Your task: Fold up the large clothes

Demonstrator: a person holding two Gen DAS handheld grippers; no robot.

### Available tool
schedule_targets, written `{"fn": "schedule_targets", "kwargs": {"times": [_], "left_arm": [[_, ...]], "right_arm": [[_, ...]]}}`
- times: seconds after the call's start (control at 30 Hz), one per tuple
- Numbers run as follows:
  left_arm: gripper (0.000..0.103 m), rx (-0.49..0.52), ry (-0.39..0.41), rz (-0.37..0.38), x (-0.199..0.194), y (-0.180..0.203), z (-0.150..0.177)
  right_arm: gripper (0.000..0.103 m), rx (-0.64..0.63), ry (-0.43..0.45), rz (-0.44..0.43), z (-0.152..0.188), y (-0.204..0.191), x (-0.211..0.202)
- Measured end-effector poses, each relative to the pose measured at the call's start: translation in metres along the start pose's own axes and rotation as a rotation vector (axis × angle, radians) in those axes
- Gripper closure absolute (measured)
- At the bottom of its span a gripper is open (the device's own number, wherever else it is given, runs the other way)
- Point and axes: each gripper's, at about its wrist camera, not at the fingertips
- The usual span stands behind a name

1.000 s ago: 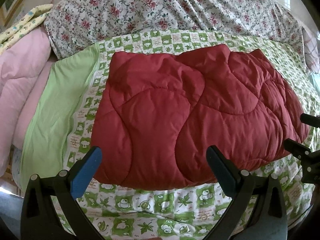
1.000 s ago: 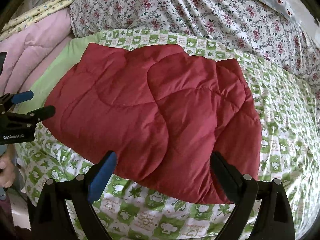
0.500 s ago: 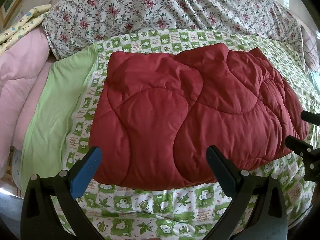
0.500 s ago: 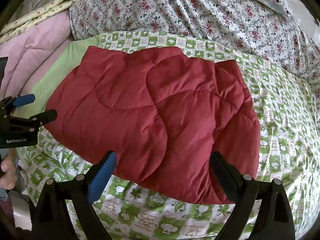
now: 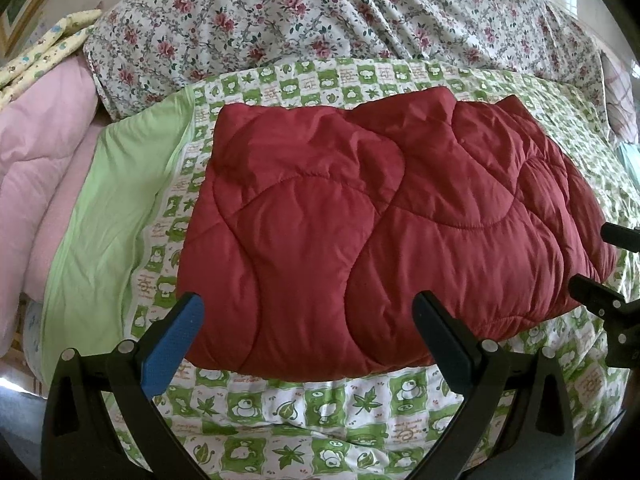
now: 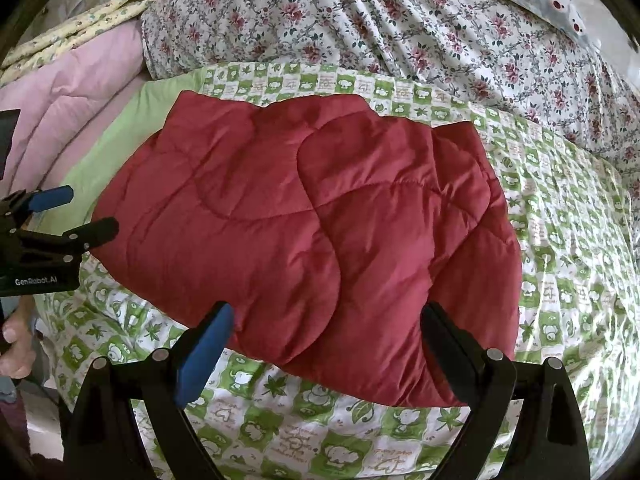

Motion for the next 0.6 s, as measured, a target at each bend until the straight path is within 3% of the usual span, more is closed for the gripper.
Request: {"fn": "schedule_targets", "kwargs": {"times": [0.6], "left_arm": [[0.000,0.004,0.004,-0.004,0.0015,0.0009,-0.0007]], "right_arm": [[0.007,-0.005,-0.002,-0.006,-0.0004,-0.0014,0.0014]]}}
Point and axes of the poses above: each gripper's, at about its wrist camera, not at the fingertips, and x roughly the way its jaws point, y to its right, z to its underside, and after that the axes turned 9 degrees about x, right-handed
